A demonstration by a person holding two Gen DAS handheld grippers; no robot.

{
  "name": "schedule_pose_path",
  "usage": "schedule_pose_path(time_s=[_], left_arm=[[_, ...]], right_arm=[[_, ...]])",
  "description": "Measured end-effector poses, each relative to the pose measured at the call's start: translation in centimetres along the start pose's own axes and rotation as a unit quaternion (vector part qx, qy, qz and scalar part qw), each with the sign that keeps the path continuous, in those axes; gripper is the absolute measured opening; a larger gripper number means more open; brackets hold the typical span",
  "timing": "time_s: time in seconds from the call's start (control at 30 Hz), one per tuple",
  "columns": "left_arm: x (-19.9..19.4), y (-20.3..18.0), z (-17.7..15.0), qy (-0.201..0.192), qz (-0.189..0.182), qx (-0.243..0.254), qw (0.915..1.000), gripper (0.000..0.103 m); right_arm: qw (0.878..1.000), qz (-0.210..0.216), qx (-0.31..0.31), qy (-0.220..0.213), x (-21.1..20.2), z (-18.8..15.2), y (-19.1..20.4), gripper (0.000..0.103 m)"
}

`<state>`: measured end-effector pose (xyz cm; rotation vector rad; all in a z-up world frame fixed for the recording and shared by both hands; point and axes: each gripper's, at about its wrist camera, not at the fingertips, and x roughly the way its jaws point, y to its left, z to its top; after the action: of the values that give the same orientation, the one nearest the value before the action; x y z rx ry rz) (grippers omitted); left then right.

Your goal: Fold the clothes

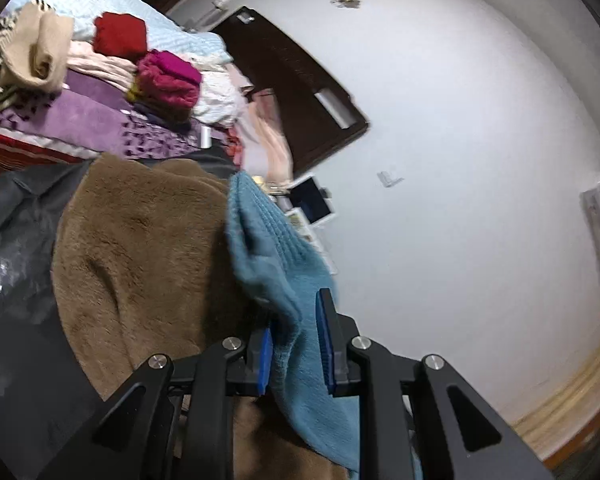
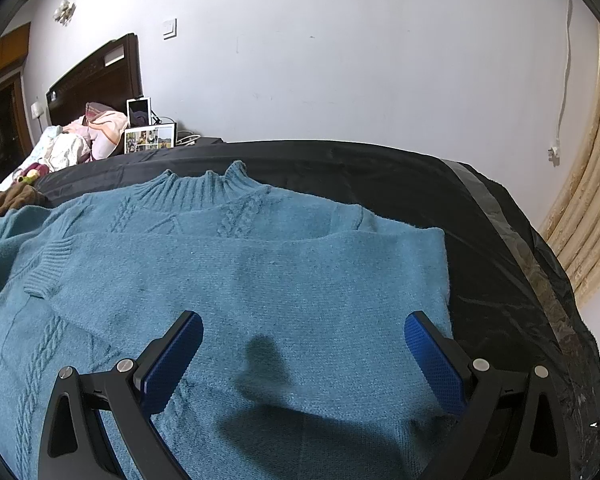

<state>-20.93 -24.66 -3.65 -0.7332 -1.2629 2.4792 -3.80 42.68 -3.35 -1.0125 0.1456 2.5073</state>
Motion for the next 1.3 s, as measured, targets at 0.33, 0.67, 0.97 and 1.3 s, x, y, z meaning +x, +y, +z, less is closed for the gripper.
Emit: schedule_pose_path(time_s=[0.33, 0.67, 0.97, 1.3], left_arm=[[1.6, 0.9, -0.6, 0.022, 0.040, -0.002, 0.9990, 0.010], [-0.9, -6.8, -1.2, -0.002, 0.011, 0.079, 0.9968, 0.009], [1.1, -17.4, -5.8, 0.051, -0.056, 0.166, 0.9832, 0.009], [9.2, -26.0, -17.3, 0.163, -0.070, 0.253, 0.9510, 0.009]], right_arm=[[1.000, 0.000, 0.000, -0.001, -0.1, -0.1, 0.0, 0.102], [1.000, -0.002, -0.002, -0.004, -0.4, -0.1, 0.1, 0.102], [1.000, -0.004, -0.009, -0.010, -0.7, -0.1, 0.3, 0.102], [1.000, -0.004, -0.012, -0.012, -0.8, -0.1, 0.5, 0.102]])
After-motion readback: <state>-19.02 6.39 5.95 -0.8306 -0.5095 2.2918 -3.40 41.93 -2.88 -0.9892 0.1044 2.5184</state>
